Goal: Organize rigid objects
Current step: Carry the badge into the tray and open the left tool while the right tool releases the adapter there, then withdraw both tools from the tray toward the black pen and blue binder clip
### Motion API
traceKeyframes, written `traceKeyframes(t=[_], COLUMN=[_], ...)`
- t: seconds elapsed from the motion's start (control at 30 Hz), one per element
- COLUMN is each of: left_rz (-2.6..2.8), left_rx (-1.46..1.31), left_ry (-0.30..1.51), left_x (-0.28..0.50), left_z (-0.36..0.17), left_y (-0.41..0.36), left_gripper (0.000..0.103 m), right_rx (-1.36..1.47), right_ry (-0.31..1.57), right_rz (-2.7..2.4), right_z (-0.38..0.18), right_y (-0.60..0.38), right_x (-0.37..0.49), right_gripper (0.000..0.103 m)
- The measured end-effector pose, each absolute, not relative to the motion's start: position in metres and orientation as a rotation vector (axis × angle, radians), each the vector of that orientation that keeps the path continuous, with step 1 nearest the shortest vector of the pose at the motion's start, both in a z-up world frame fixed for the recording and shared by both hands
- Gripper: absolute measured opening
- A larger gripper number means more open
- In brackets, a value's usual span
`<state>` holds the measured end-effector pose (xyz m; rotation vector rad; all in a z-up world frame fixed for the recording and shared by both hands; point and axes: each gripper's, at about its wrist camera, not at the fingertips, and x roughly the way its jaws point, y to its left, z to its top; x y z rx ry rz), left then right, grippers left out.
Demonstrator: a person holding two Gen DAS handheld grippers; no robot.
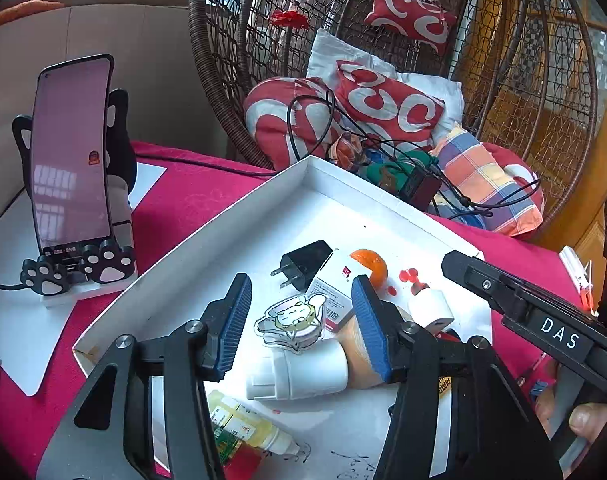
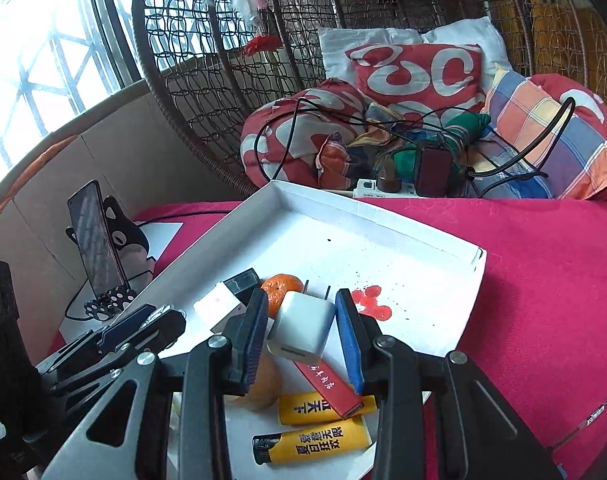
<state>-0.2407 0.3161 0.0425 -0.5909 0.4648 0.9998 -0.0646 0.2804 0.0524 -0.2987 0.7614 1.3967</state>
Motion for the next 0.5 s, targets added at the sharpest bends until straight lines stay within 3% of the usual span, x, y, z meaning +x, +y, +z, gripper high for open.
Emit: traceKeyframes(t=[0.03,0.07,0.1,0.13,0.17,0.27,0.3,0.5], left_rz=[1.007,1.017,1.033,1.046,1.058,1.092,1.091,1.073], left_rx=[-0.593,-0.592,-0.585,-0.58,-0.579,-0.562,-0.557,-0.568], left_ry=[0.448,0.435,0.425,0.409,0.394,0.381,0.374,0.317], left_x=[-0.243,-0.246,-0.247,-0.25,-0.253,-0.258,-0.258,-0.263], left_z=[0.043,0.045,0.046,0.048,0.051,0.056,0.058,0.062], left_y=[0.315,0.314,0.312,0.31,0.308,0.302,0.299,0.276], left_gripper=[0.084,0.091,0.092,0.093,0.101,0.103,0.103,0.103], right_rx=[-0.294,-0.284,-0.27,-0.249,-0.228,-0.135,-0.105,-0.055], right_ry=[0.765,0.766,0.764,0.758,0.754,0.798,0.801,0.682], right_rz=[1.406,1.409,1.411,1.4,1.383,1.394,1.394,1.386], right_z=[0.053,0.053,0.054,0.055,0.056,0.056,0.057,0.078], right_y=[0.28,0.278,0.276,0.274,0.27,0.258,0.253,0.22], right_x=[-0.065,-0.066,-0.066,-0.065,-0.062,-0.051,-0.049,-0.055], right_gripper=[0.036,0.037,0.049,0.068,0.074,0.091,0.102,0.103])
